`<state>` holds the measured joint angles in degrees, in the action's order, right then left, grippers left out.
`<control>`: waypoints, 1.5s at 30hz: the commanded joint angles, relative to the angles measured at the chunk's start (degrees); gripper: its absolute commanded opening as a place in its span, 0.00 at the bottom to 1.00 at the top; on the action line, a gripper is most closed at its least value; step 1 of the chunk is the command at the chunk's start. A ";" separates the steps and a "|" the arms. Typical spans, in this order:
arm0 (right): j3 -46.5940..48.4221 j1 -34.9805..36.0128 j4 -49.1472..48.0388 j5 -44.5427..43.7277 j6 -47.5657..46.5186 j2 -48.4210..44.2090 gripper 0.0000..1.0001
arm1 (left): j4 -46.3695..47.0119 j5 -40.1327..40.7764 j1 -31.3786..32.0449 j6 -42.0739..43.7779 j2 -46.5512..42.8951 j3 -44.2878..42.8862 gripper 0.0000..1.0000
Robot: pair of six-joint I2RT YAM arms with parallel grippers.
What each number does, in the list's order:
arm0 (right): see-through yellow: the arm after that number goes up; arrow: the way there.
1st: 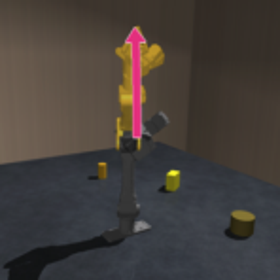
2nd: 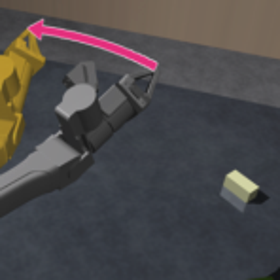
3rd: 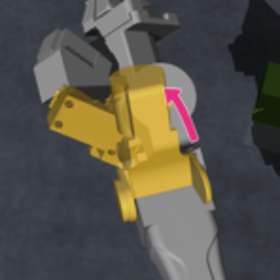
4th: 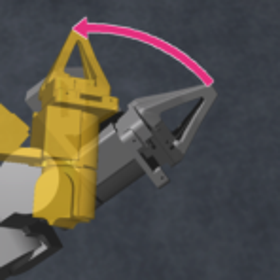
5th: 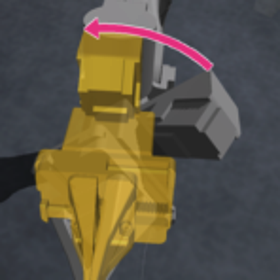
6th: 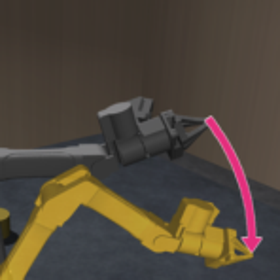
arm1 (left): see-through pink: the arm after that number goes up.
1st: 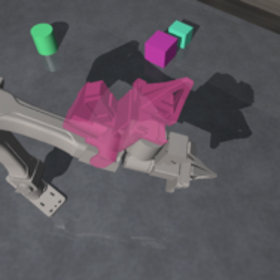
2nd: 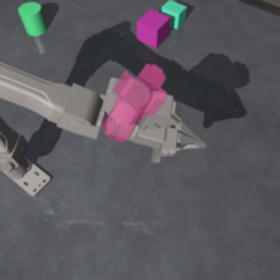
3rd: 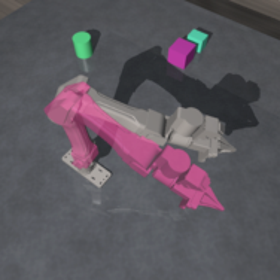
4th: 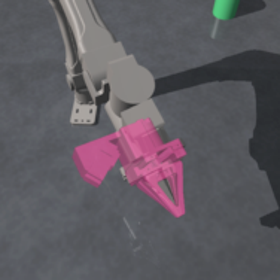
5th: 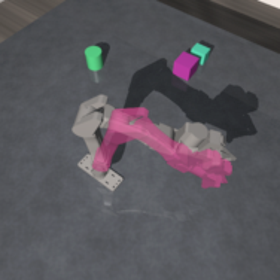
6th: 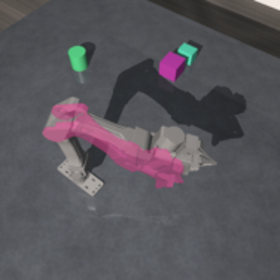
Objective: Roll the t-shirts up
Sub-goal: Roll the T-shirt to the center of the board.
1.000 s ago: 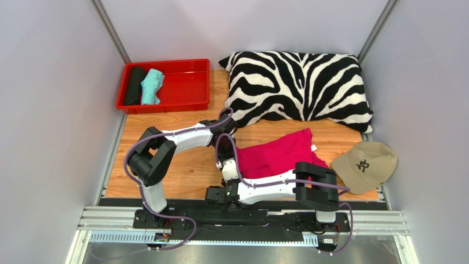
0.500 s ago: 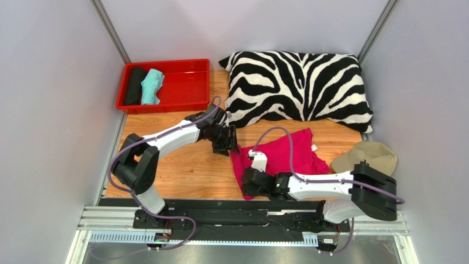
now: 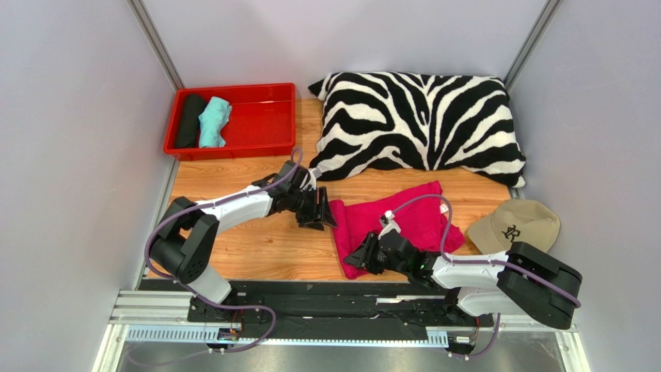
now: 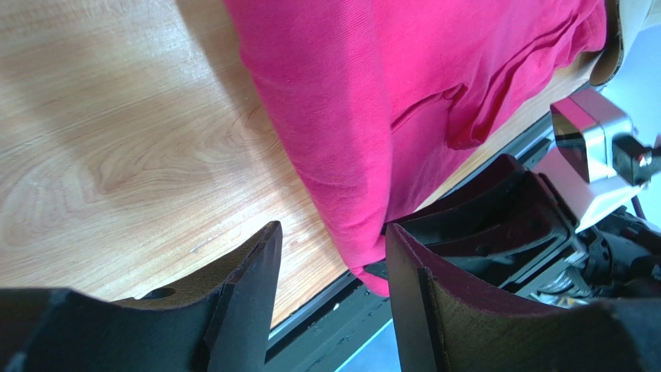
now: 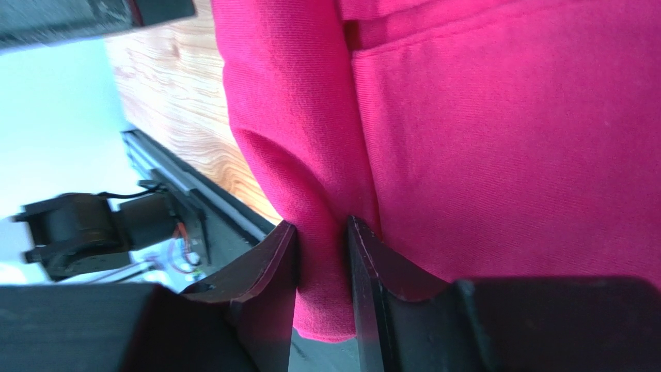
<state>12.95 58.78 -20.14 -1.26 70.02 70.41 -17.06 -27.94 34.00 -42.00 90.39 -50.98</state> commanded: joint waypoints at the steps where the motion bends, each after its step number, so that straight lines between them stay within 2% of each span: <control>1: -2.49 -0.69 -7.71 3.10 5.30 1.48 0.34 | 10.02 -2.90 0.19 -2.99 0.83 2.64 0.60; 12: -6.18 -2.18 -9.92 3.10 8.91 0.43 0.32 | 20.22 -2.64 1.69 -6.95 6.81 5.02 0.59; 16: -6.88 -2.27 -9.65 2.49 9.26 -1.24 0.34 | 18.56 0.07 2.82 -7.92 8.75 2.83 0.55; 20: -6.80 -2.27 -7.46 1.87 8.65 -3.17 0.38 | 11.29 4.03 4.67 -8.63 10.24 -0.60 0.49; 25: -3.30 -2.01 2.01 -0.48 4.62 -7.91 0.55 | 0.39 9.39 6.78 -8.80 11.83 -5.96 0.35; 31: 3.56 -0.69 22.05 -8.14 -2.32 -16.43 0.59 | -5.26 11.51 8.45 -7.49 13.06 -9.40 0.33; 36: 10.51 -0.69 29.45 -11.83 -6.91 -14.35 0.57 | -6.32 11.51 8.72 -7.22 13.76 -10.28 0.33; 38: 12.44 -0.69 31.47 -12.45 -8.57 -10.93 0.48 | -6.58 11.51 8.89 -7.05 13.76 -10.45 0.33; 40: 14.73 -0.78 32.09 -12.98 -9.54 -8.73 0.43 | -7.11 11.60 8.89 -7.04 13.76 -10.89 0.33; 45: 16.06 -0.51 30.60 -11.32 -11.57 -2.22 0.46 | -7.90 11.60 8.98 -6.52 13.94 -11.42 0.33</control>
<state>27.20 57.74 9.21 -11.53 61.95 65.30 -21.30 -17.76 42.41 -50.02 103.31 -60.97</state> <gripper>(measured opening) 0.438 0.333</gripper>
